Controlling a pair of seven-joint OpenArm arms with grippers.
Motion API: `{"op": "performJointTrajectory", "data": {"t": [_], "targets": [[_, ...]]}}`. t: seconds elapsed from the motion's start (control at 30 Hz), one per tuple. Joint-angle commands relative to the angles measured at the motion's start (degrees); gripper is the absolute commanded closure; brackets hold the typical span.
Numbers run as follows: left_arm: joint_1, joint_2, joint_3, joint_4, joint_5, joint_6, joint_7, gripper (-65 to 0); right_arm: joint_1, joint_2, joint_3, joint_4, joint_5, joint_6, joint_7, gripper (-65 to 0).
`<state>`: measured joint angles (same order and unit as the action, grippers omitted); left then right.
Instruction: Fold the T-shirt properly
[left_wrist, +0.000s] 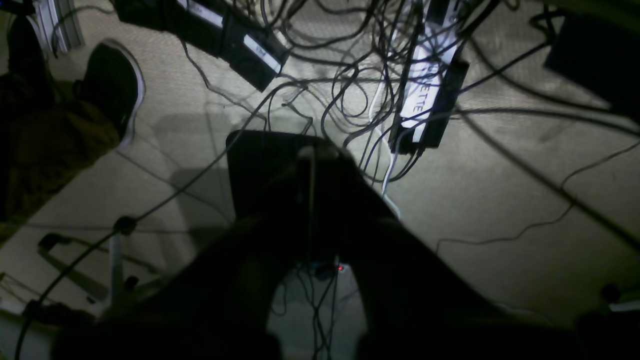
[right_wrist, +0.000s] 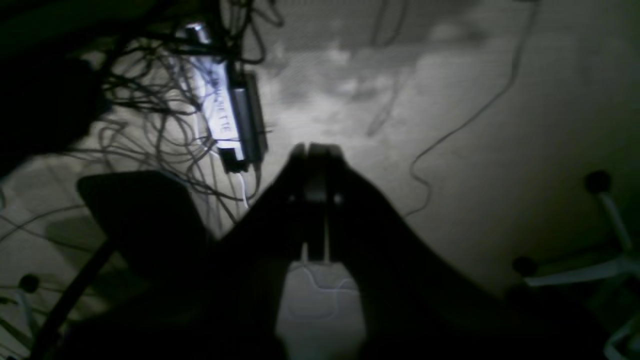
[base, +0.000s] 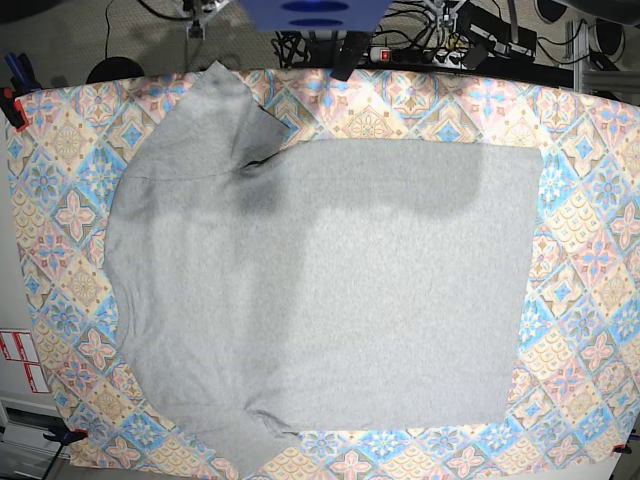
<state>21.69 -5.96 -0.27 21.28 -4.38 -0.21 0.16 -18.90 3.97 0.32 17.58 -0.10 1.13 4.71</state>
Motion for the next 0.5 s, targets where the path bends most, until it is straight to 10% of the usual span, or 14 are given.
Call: {"op": "performJointTrajectory", "data": {"t": [0.0, 0.47], "targets": [[1.5, -0.4, -0.1, 0.1, -0.1, 0.1, 0.0, 0.0, -2.3, 0.8, 0.2, 1.4, 0.1, -0.5, 0.1, 0.0], [18.3, -5.3, 0.2, 28.2, 0.0, 0.1, 0.1, 0.0, -18.1, 4.2, 7.7, 25.3, 0.2, -0.5, 0.1, 0.0]]}}
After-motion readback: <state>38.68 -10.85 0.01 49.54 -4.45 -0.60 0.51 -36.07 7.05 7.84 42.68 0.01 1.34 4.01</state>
